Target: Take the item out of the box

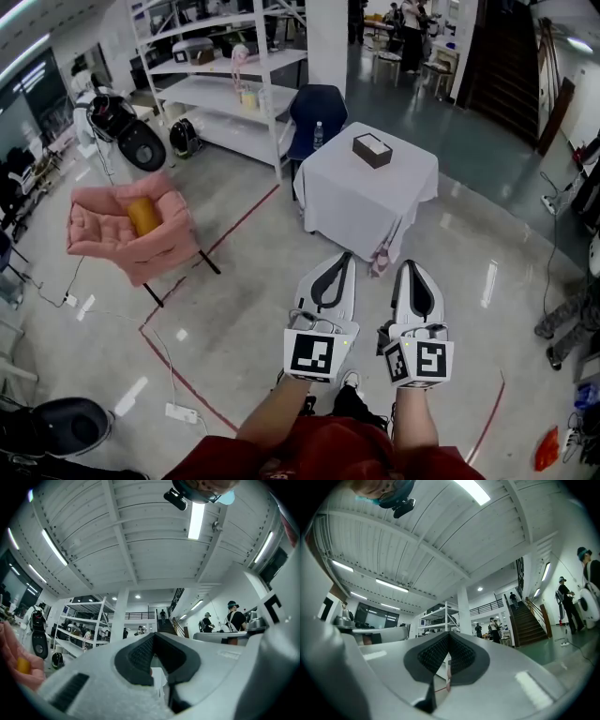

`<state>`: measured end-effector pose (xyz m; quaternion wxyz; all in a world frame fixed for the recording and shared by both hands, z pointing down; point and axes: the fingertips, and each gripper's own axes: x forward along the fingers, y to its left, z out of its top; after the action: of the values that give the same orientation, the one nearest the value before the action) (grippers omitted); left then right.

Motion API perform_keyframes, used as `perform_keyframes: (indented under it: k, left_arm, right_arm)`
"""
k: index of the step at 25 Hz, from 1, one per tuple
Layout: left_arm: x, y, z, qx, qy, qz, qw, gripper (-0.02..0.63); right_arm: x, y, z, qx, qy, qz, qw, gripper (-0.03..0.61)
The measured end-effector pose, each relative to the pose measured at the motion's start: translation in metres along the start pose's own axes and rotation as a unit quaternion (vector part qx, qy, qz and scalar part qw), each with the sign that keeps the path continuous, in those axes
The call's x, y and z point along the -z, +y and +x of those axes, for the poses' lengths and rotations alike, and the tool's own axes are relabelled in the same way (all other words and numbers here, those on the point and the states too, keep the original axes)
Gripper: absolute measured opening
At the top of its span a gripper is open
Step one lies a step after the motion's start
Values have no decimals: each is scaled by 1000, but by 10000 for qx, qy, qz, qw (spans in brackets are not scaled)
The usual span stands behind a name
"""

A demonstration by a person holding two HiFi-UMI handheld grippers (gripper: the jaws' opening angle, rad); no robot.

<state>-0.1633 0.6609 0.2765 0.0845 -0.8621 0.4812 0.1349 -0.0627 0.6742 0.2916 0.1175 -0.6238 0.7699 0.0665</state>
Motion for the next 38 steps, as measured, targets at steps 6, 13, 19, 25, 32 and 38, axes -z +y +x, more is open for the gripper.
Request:
perform_keyframes:
  k: [6, 13, 19, 25, 32, 38]
  left_arm:
    - [11, -4, 59, 34, 8, 72, 10000, 3]
    - [32, -20, 124, 45, 149, 117, 9998, 3]
    - [53, -33, 173, 41, 243, 183, 9995, 3]
    - [65, -44, 216, 27, 246, 312, 9992, 3]
    - [77, -48, 250, -85, 193, 337, 9992, 3]
    - [82, -50, 275, -72, 232, 406, 9989, 3]
  right_arm:
    - [6, -43, 39, 4, 67, 108, 9999, 0]
    - [19, -100, 79, -5, 195, 253, 9995, 0]
    - [34, -144, 108, -43, 296, 374, 9989, 0]
    - [41, -181, 134, -111, 363, 466, 9982, 0]
    - [46, -207, 157, -274, 303, 439, 9982, 2]
    - [44, -225, 176, -289, 292, 424, 9983, 2]
